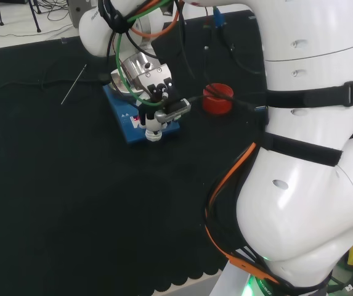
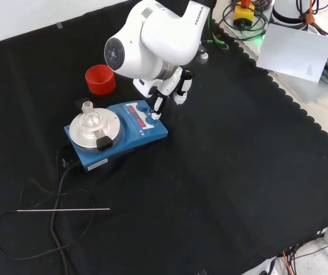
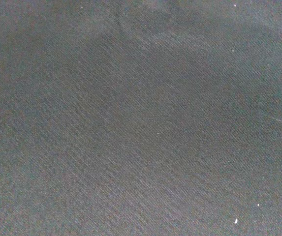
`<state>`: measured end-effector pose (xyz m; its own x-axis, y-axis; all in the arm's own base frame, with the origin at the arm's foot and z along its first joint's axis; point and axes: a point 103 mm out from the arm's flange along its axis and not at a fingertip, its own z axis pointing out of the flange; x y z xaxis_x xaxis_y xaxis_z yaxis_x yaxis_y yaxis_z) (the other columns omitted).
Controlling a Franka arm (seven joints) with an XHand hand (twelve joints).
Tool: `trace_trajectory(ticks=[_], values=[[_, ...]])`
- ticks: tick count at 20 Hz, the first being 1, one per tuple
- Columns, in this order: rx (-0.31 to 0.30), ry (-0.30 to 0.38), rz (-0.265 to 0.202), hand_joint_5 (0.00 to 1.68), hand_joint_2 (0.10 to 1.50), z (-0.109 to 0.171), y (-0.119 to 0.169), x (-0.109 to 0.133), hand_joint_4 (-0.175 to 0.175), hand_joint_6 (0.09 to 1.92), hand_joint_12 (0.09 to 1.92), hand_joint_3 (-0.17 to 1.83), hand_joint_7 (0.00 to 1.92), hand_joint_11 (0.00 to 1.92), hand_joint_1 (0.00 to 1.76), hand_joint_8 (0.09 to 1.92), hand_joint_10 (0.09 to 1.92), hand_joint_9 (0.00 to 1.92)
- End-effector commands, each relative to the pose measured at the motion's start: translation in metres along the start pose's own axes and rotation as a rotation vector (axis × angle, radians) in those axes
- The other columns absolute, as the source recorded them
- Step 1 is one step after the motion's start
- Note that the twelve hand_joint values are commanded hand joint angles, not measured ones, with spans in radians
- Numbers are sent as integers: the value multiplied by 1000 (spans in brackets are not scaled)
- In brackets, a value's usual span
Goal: Turn on the heater.
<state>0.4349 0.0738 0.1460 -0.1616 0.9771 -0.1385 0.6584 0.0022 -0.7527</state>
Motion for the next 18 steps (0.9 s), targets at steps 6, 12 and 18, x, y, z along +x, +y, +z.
trace_trajectory(ticks=[6,12,18], values=[[11,0,5,305,1283,1,-1,-1,-38,87,1294,-175,1742,1797,1442,1648,1504,1884],[14,25,-23,307,1283,-26,-24,-6,-38,87,1293,-175,1743,1796,1442,1646,1502,1885],[-28,43,-6,311,1283,-46,-38,-20,-38,87,1292,-175,1745,1795,1440,1646,1498,1888]])
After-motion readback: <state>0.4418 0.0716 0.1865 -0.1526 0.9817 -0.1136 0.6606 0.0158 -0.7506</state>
